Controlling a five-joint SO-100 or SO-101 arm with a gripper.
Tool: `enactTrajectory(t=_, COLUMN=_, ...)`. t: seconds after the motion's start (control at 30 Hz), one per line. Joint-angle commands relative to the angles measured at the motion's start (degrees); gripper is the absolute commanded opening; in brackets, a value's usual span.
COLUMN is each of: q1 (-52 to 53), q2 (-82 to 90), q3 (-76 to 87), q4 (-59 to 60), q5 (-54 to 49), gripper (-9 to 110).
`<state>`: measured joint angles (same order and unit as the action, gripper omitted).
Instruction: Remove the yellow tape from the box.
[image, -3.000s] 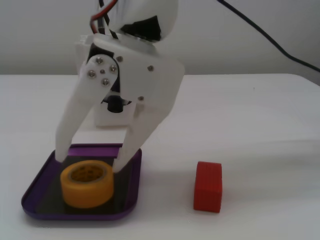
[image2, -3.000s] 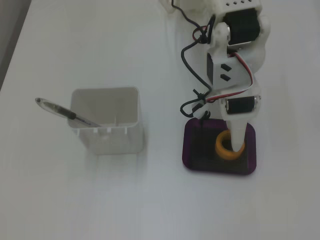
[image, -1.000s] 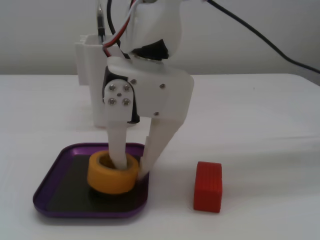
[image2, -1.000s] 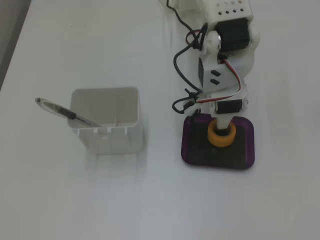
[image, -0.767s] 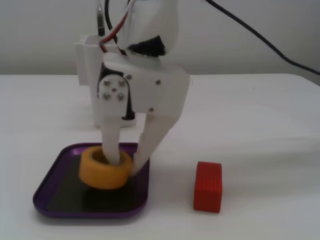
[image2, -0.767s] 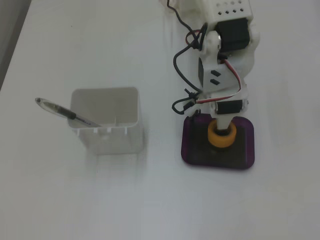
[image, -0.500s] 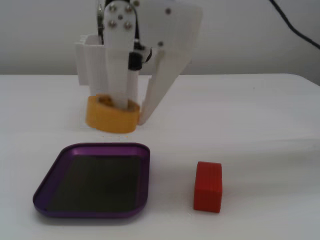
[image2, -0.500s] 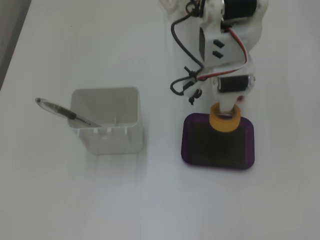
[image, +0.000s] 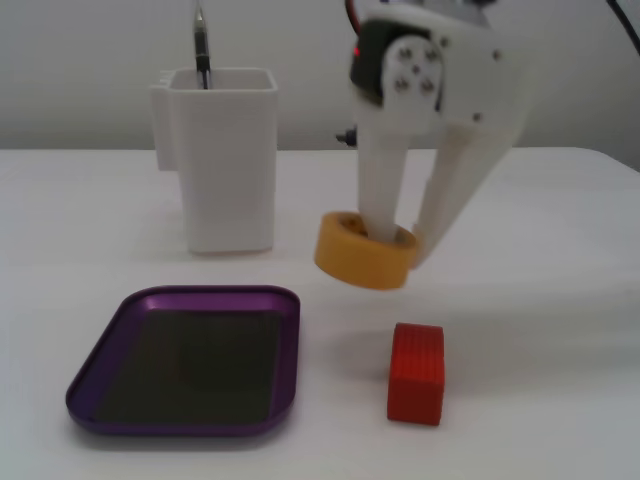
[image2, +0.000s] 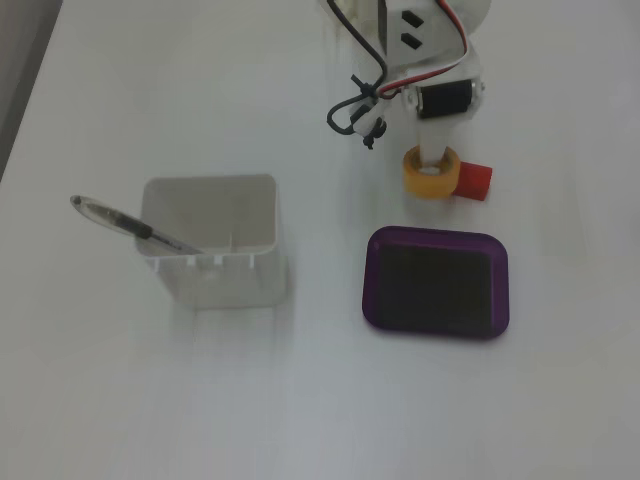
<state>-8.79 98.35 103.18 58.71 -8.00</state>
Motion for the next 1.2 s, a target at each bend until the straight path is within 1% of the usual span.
enactTrajectory(t=0.0, q1=0.7, q2=8.88, q3=12.92, q4=-9.58, q5=-1.58, gripper=-1)
enactTrajectory(t=0.1, q1=3.43, q2=10.02, q3=17.93, q4=-13.62, q5=-1.58, gripper=-1)
enactTrajectory(t=0.2, q1=6.24, q2=9.49, q3=19.34, q4=-15.56, q5=-1.67, gripper=-1)
enactTrajectory(t=0.5, q1=8.17, q2=5.45, q3=19.51, q4=-16.0, q5=-1.67, gripper=0)
enactTrajectory(t=0.6, q1=8.17, q2=5.19, q3=19.51, q4=-16.0, q5=-1.67, gripper=5)
enactTrajectory(t=0.77, q1=8.0, q2=6.06, q3=19.51, q4=-15.21, q5=-1.67, gripper=17)
enactTrajectory(t=0.9, q1=8.0, q2=6.33, q3=18.63, q4=-12.66, q5=-1.23, gripper=21)
enactTrajectory(t=1.0, q1=8.0, q2=10.55, q3=18.54, q4=-10.28, q5=-1.05, gripper=22)
enactTrajectory(t=1.17, q1=7.56, q2=27.16, q3=19.34, q4=-9.76, q5=-1.49, gripper=22)
